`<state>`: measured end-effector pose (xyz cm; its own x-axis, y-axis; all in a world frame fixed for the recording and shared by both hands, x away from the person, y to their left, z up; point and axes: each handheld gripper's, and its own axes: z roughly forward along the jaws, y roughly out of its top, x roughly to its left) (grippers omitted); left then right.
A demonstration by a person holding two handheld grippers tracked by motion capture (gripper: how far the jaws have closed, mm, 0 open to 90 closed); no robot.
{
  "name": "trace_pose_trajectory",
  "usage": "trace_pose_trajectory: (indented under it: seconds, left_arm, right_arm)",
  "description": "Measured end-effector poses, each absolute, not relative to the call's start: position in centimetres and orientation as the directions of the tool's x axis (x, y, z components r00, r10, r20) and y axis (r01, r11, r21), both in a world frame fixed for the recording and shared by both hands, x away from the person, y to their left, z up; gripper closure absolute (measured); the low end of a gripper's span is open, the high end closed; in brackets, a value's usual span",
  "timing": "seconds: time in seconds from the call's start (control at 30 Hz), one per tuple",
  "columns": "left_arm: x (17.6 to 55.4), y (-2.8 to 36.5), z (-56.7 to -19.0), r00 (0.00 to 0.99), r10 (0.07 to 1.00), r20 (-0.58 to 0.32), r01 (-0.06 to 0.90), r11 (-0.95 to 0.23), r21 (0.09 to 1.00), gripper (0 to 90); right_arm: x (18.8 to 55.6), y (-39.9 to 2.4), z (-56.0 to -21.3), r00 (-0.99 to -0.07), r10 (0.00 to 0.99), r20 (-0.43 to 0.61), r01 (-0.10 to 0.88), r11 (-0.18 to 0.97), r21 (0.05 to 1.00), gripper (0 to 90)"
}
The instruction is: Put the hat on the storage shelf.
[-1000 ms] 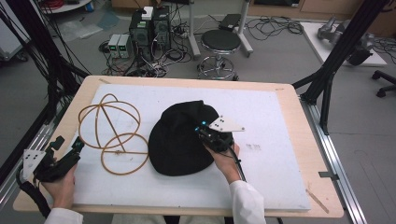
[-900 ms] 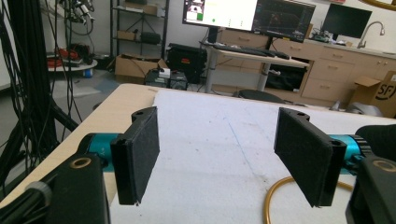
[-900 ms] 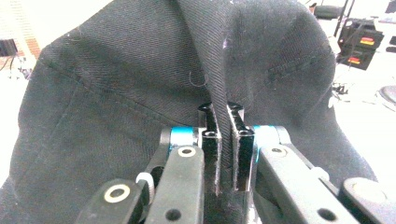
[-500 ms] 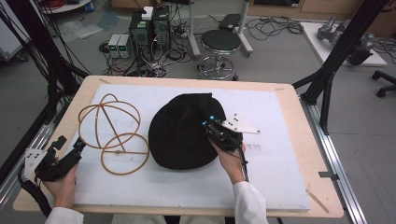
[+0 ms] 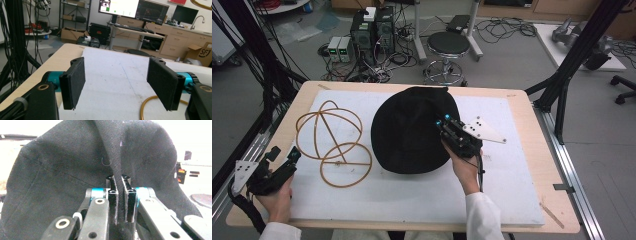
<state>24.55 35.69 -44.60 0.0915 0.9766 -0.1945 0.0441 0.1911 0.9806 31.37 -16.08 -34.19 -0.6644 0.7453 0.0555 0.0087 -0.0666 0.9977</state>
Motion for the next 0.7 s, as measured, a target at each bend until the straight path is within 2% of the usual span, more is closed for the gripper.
trace_pose_trajectory:
  seconds: [0.3, 0.6, 0.7]
  left_arm:
    - [24.6, 35.6, -44.6, 0.093, 0.976, -0.196, 0.044, 0.192, 0.98, 31.1]
    - [24.6, 35.6, -44.6, 0.095, 0.976, -0.193, 0.047, 0.19, 0.981, 31.1]
    - [24.6, 35.6, -44.6, 0.096, 0.976, -0.195, 0.044, 0.191, 0.981, 31.1]
  right_arm:
    - [30.8, -16.7, -33.1, -0.711, 0.692, 0.123, -0.041, -0.216, 0.976, 86.2]
    - [30.4, -16.4, -31.7, -0.73, 0.671, 0.128, -0.07, -0.26, 0.963, 86.1]
    - [30.2, -15.4, -30.6, -0.745, 0.66, 0.101, -0.081, -0.24, 0.967, 86.1]
